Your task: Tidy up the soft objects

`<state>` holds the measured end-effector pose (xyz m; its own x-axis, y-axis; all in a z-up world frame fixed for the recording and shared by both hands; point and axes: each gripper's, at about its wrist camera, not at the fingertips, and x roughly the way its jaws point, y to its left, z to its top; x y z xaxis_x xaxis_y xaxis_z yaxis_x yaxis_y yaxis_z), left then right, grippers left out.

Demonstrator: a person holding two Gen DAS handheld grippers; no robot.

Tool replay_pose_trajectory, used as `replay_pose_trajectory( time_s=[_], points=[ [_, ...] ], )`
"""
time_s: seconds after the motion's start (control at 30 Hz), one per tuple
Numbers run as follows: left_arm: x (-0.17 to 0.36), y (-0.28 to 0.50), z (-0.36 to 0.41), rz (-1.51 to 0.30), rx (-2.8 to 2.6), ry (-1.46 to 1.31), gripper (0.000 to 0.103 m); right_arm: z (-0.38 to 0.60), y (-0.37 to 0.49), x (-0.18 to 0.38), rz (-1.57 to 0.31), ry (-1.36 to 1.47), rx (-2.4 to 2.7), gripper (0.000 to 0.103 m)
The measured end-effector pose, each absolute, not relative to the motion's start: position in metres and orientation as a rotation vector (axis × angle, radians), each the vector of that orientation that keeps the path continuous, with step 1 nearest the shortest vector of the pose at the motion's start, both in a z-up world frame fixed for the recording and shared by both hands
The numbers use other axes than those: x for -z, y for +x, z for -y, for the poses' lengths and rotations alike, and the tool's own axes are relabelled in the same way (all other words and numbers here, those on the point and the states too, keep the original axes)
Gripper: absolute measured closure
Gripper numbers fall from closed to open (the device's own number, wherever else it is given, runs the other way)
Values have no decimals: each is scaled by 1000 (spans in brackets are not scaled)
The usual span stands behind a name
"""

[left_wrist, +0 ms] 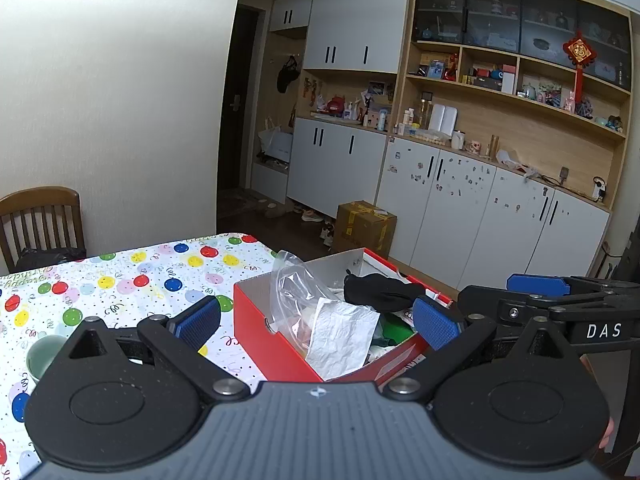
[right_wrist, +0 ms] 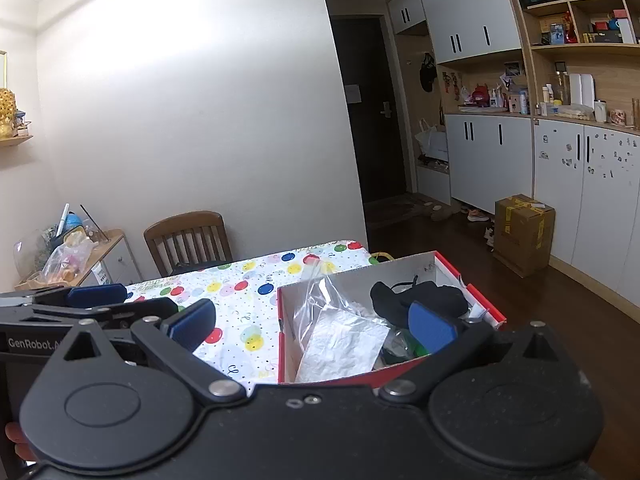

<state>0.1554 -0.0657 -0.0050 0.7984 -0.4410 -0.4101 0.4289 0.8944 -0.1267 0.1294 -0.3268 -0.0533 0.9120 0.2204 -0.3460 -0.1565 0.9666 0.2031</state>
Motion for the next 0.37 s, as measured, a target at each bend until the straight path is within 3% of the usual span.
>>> replay_pose_trajectory(
  time_s=[0.37],
  points=[
    [7, 156, 64, -455, 472, -24, 0, 325, 129, 56, -386, 176, -192, 0]
  ],
)
